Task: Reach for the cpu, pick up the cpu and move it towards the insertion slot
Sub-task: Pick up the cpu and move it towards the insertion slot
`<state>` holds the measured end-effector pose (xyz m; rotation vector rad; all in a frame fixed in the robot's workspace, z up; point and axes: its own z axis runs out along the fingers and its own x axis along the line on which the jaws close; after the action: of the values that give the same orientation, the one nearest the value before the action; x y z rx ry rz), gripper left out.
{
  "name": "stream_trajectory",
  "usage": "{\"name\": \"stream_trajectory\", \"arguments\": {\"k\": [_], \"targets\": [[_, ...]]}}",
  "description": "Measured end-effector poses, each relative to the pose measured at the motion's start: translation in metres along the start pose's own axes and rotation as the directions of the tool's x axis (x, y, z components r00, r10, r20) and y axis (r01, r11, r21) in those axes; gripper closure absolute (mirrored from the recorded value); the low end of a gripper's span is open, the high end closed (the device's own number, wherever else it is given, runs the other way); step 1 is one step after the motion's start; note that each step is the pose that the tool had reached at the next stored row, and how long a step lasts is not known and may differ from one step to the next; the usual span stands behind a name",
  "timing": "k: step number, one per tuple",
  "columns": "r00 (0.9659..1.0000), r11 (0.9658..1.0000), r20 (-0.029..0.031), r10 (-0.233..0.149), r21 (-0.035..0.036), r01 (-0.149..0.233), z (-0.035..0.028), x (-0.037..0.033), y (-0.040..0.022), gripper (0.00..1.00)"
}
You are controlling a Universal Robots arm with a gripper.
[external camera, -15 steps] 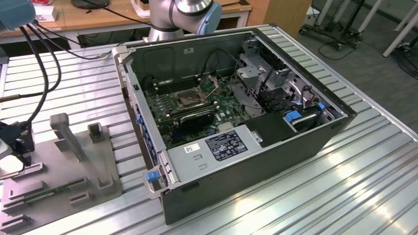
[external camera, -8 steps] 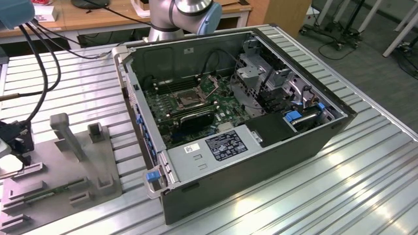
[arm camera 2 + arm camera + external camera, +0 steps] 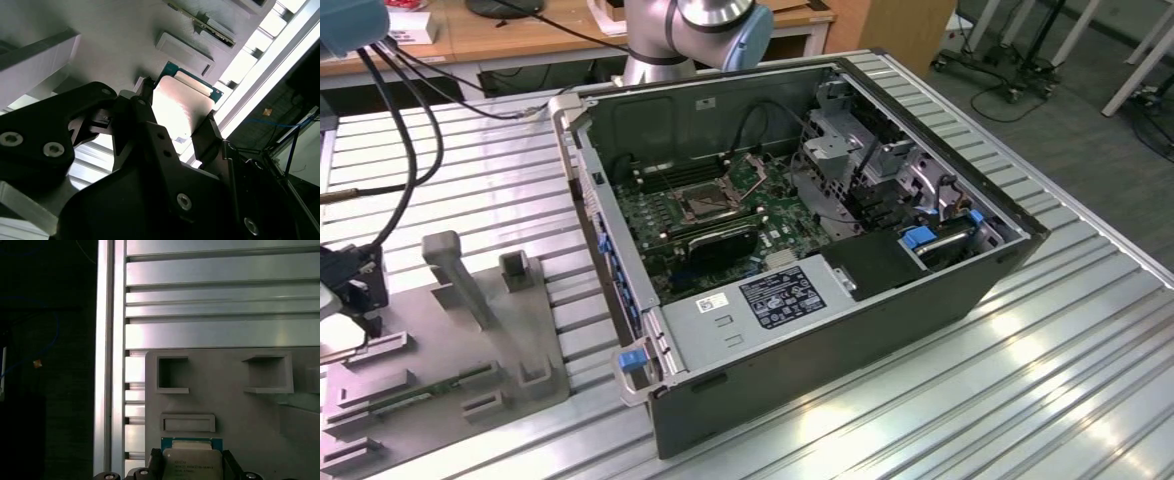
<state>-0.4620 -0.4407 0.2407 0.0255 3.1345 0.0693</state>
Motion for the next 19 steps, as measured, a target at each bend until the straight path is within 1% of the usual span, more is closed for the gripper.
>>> {"name": "stream_trajectory", "arguments": {"k": [19], "targets": [[1.0, 1.0, -0.0001, 0.0, 0.0, 0.0, -0.0063, -0.0002, 0.0003, 0.45]]}}
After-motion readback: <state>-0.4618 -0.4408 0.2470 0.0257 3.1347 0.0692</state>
